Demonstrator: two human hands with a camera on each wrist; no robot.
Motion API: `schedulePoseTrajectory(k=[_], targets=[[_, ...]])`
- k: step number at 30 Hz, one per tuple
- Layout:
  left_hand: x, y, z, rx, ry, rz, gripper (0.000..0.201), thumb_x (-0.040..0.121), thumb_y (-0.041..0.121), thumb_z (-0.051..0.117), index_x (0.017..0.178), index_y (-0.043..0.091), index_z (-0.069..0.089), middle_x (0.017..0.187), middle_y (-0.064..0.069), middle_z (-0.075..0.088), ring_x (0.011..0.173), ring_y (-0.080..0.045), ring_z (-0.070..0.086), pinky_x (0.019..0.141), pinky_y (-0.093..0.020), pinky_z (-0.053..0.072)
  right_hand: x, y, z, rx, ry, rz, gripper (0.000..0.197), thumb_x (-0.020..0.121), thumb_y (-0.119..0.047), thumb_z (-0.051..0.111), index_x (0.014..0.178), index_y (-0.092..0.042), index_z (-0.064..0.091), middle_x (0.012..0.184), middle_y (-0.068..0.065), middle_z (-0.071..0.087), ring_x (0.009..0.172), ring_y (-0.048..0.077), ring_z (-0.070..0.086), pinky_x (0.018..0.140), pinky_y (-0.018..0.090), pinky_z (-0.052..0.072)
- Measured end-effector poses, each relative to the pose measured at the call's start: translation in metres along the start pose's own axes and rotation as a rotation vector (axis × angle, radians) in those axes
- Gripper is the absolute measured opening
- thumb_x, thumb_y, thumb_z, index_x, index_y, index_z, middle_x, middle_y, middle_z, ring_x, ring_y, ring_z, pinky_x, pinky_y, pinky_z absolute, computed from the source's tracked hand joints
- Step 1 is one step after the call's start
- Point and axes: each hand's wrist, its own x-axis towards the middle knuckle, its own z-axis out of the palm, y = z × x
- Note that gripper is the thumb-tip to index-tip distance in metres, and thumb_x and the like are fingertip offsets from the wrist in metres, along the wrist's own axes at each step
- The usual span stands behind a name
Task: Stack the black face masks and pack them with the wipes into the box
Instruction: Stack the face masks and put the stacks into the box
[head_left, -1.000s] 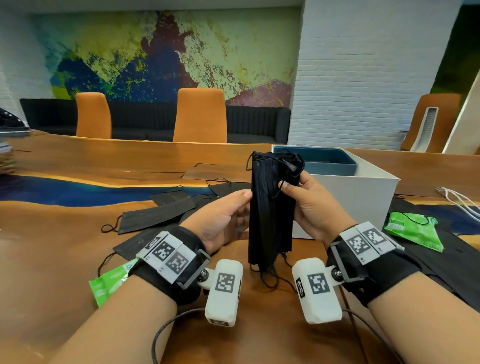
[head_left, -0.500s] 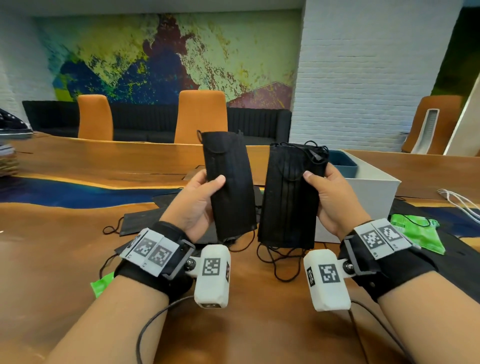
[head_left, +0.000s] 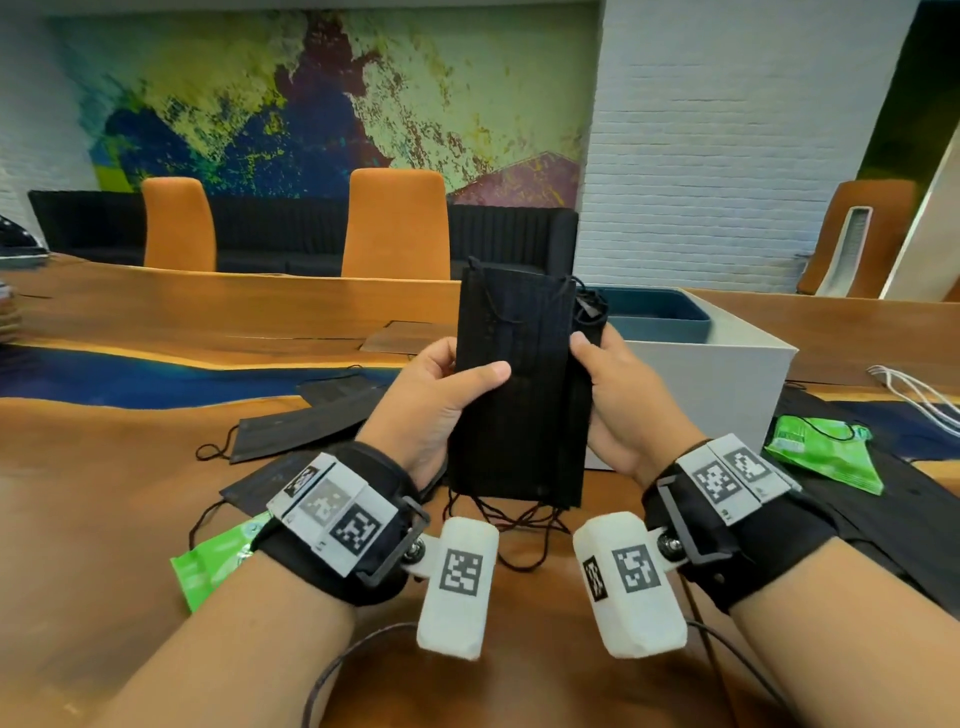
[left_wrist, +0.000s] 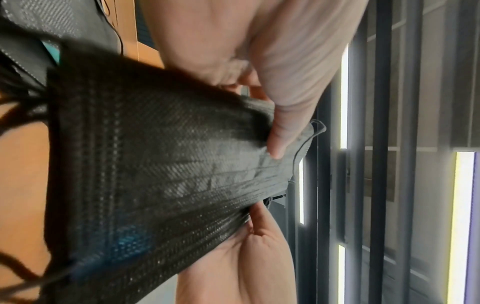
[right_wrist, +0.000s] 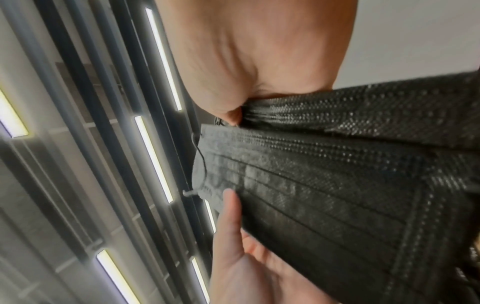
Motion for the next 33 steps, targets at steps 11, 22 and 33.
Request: schedulePoseTrajectory(k=[11,22,33], targets=[[-0.002,-0.015,0.005,0.150,0.055,0.006,0.027,0.084,0.002,0.066,0.103,0.021,0.066,0.109,-0.011,0.069,0.105,-0.027,0.066,0.090,-0.045,0.053,-0.010,0.019,0.006,-0.066,0.019,0.053,0.071,0.081,-0.078,0.024,0.114,-0.031,0.066,0.115,0.004,0.069,0.114,0.022,0.061,0.103,0.048,0.044],[-0.002,-0.003,0.001,-0.058,0.050,0.008,0.080,0.083,0.002,0.064,0.137,0.042,0.021,0.122,-0.010,0.057,0.112,-0.025,0.059,0.098,-0.045,0.046,-0.013,0.026,0.008,-0.040,-0.181,-0.102,0.088,0.062,-0.055,0.078,0.135,-0.019,0.045,0.127,0.009,0.061,0.119,0.023,0.058,0.101,0.047,0.046],[-0.002,-0.003,-0.005,0.066,-0.077,-0.015,0.039,0.087,-0.006,0.056,0.118,0.017,0.056,0.114,-0.010,0.065,0.113,-0.026,0.060,0.090,-0.036,0.050,-0.019,0.026,0.013,-0.178,-0.223,-0.015,0.042,0.083,-0.016,0.067,0.124,-0.019,0.056,0.112,0.002,0.068,0.107,0.014,0.064,0.090,0.028,0.053]])
